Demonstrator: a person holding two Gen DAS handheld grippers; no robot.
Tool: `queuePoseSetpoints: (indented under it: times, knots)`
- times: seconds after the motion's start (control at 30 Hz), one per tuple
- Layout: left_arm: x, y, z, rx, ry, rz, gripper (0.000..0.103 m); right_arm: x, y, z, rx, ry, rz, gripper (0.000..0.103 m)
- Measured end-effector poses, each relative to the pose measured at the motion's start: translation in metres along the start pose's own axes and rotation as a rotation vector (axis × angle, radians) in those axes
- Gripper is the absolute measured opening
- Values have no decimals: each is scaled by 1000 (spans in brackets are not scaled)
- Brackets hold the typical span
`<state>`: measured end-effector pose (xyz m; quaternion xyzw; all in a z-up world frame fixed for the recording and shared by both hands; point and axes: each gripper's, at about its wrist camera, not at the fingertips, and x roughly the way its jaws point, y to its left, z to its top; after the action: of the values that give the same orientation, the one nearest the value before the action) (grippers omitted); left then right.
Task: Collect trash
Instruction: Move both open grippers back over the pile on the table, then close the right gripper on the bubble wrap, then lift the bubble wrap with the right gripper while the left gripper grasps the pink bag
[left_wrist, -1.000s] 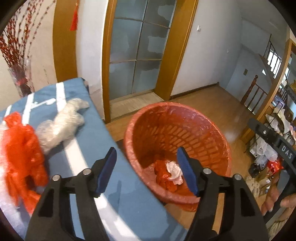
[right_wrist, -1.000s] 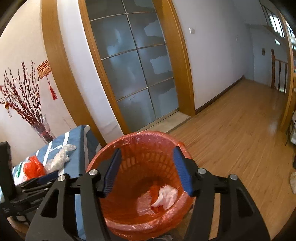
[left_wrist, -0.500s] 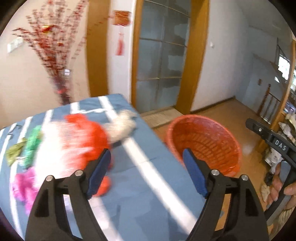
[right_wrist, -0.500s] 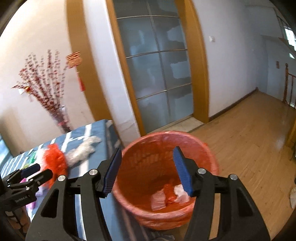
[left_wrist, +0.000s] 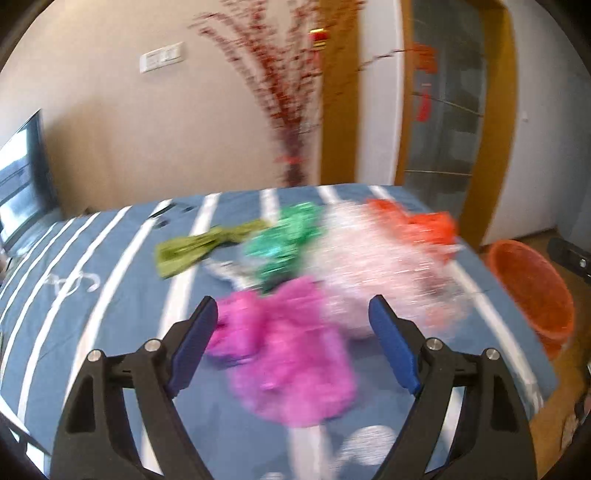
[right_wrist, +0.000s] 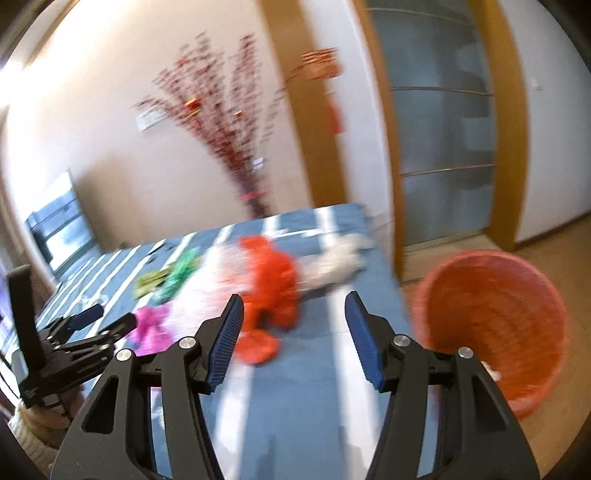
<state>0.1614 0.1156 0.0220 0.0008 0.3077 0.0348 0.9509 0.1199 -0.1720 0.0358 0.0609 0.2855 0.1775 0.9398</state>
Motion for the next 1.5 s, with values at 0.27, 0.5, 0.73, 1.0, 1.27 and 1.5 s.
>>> queuePoseSetpoints:
  times: [0.27, 0.5, 0.73, 1.0, 1.27, 1.5]
  knots:
    - [13, 63, -16, -97, 43, 61, 82, 56, 55, 2, -89, 87, 53, 55]
    - [23, 84, -24, -137, 63, 61, 82, 91, 80, -3, -158, 142, 5, 56]
    - [28, 93, -29, -160, 73, 53, 82, 114, 82, -23, -209, 246, -20, 25]
    - [35, 96, -32, -176, 88, 44, 82, 87, 80, -19, -231, 173, -18, 7]
    - [38, 88, -31, -169, 93, 30, 82, 57, 62, 2, -179, 79, -40, 6]
    - [39, 75, -26, -149, 92, 18, 82, 34, 38, 15, -127, 21, -63, 6]
